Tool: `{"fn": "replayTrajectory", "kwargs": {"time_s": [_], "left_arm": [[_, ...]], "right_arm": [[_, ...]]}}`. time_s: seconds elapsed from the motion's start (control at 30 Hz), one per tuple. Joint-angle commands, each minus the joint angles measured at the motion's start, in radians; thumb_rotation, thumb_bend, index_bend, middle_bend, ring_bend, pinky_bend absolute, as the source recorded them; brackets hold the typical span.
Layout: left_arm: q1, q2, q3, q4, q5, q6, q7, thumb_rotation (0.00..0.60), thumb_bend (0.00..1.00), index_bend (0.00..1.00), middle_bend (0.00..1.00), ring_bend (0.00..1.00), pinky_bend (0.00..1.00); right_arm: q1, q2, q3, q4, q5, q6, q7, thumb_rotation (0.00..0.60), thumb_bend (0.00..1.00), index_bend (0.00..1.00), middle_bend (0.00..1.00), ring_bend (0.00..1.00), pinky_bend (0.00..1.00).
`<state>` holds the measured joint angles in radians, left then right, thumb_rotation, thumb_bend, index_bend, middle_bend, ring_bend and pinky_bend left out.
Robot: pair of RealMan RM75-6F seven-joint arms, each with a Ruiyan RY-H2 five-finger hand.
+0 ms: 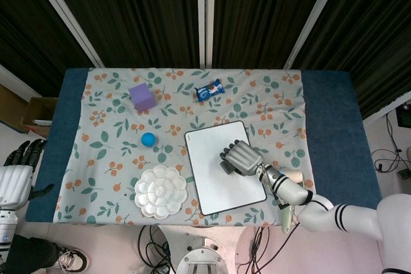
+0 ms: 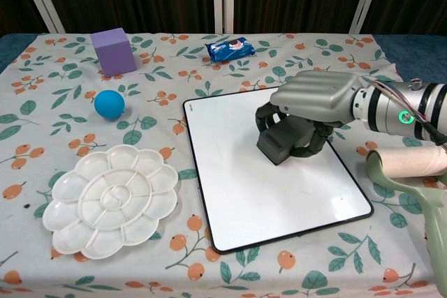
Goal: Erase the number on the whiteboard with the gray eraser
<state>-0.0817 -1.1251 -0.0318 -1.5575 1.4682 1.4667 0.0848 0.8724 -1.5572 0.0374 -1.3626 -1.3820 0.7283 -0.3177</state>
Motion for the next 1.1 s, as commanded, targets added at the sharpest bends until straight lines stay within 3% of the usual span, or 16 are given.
{"fn": "replayTrajectory", "kwargs": {"time_s": [0.03,0.33,0.47,0.63,1.1], "left_arm": [[0.001,0.001,0.001,0.001,-0.002,-0.001,-0.001,0.6,0.0,0.09,0.08,0.06,0.19],[0.007,0.01,0.001,-0.006,-0.003,0.006,-0.001,0.6,0.0,0.09,0.08,0.06,0.19],[0.008,0.008,0.002,-0.007,-0.001,0.007,-0.002,0.6,0.0,0.09,0.08,0.06,0.19],[0.008,0.007,0.002,-0.007,0.0,0.007,-0.001,0.6,0.0,0.09,0.08,0.06,0.19],[-0.012,0.002,-0.001,-0.022,0.014,-0.011,0.02,0.6,0.0,0.09,0.08,0.06,0.19]], "right_arm": [[0.023,-0.047,0.027,0.061,0.013,-0.012,0.007,0.6,0.28,0.96,0.82,0.73,0.82],[0.065,-0.161,0.084,0.218,0.021,-0.004,0.074,0.6,0.29,0.97,0.82,0.73,0.82],[0.073,-0.17,0.081,0.239,0.022,-0.018,0.087,0.6,0.29,0.97,0.82,0.73,0.82],[0.056,-0.118,0.042,0.177,-0.002,-0.021,0.092,0.6,0.28,0.97,0.82,0.73,0.82],[-0.019,0.139,-0.078,-0.101,-0.068,0.001,0.118,0.6,0.28,0.98,0.82,0.73,0.82]]}}
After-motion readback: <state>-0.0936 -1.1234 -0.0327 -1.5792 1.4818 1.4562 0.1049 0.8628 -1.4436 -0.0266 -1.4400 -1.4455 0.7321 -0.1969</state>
